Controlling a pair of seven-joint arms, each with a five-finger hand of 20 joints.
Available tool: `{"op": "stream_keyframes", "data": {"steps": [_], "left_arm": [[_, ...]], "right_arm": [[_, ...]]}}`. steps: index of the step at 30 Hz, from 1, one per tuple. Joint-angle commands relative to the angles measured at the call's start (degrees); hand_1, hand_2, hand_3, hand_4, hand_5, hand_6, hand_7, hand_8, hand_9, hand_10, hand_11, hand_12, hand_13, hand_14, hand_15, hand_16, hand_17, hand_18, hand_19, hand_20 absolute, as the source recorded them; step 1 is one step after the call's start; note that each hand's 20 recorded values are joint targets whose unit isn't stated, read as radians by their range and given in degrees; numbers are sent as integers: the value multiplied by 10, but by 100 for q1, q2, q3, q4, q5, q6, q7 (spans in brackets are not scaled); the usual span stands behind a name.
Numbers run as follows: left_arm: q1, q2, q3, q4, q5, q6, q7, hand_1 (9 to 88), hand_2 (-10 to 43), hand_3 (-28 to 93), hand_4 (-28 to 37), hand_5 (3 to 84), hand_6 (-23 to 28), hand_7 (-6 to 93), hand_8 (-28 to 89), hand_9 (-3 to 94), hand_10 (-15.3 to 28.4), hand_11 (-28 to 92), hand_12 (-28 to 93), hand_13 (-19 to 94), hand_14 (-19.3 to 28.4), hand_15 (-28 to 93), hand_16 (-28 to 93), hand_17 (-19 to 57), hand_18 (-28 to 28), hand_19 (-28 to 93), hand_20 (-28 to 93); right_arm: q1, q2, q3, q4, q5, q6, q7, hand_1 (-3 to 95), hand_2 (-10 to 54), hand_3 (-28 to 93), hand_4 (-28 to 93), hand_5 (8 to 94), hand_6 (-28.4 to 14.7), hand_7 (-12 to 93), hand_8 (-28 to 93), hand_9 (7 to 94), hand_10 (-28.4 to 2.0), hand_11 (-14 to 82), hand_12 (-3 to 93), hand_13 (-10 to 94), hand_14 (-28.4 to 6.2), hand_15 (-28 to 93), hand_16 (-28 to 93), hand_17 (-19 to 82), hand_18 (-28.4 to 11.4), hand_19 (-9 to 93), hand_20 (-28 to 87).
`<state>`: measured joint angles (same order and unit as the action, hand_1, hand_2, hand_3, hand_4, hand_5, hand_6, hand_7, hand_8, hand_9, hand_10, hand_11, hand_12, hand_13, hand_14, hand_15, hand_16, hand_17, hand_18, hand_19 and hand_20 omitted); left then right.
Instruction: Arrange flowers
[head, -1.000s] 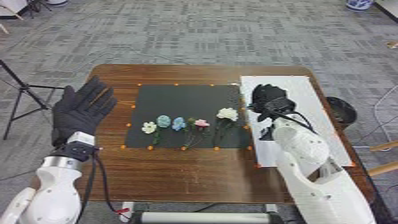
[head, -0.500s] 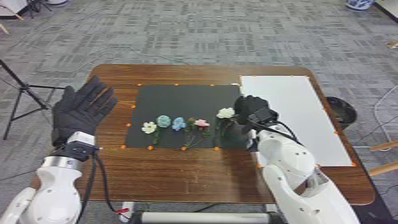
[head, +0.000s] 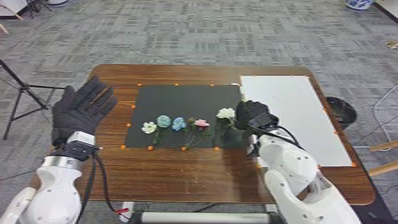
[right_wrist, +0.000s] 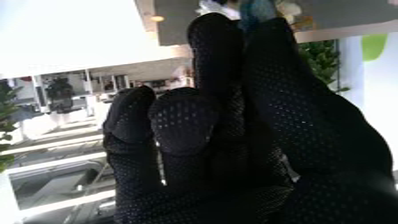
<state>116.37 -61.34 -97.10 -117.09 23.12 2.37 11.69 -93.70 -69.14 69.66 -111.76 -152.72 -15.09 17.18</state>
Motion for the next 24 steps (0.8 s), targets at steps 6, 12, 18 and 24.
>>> {"op": "stream_keyframes", "data": {"steps": [6, 12, 18, 24], "left_arm": [[-2, -2, -7, -18, -56, -12, 3, 271, 175, 655, -283, 415, 75, 97, -88, 330, 131, 178, 78, 254, 146, 238, -40, -73, 151, 369, 88], [3, -7, 5, -21, -72, 8, 12, 274, 172, 653, -283, 415, 75, 97, -89, 330, 131, 178, 78, 254, 146, 236, -40, -73, 151, 368, 88], [2, 9, 14, -7, -86, 7, -8, 275, 174, 649, -283, 416, 75, 96, -89, 330, 131, 178, 78, 254, 146, 237, -40, -73, 152, 368, 89], [-31, 28, 34, 18, -89, 3, -37, 273, 176, 650, -283, 416, 75, 96, -88, 330, 131, 178, 79, 254, 146, 234, -39, -73, 152, 367, 88]], "right_arm": [[-112, 26, 11, -76, -28, -28, 26, 579, -95, 632, -282, 684, -10, 262, -5, 792, -86, 130, 436, 722, -72, 717, 342, 400, -219, 846, 394], [-150, 29, -38, -67, -26, 95, 38, 541, -95, 631, -283, 685, -8, 242, -10, 777, -91, 166, 409, 721, -74, 718, 339, 399, -220, 846, 394], [-199, 17, -35, -103, 53, 225, 38, 481, -95, 657, -283, 685, -7, 231, -58, 747, -105, 263, 327, 719, -75, 719, 335, 400, -220, 848, 391], [-237, -1, 14, -195, 223, 357, 68, 432, -95, 675, -283, 684, -8, 233, -129, 733, -116, 317, 259, 719, -77, 718, 335, 399, -221, 850, 388]]}}
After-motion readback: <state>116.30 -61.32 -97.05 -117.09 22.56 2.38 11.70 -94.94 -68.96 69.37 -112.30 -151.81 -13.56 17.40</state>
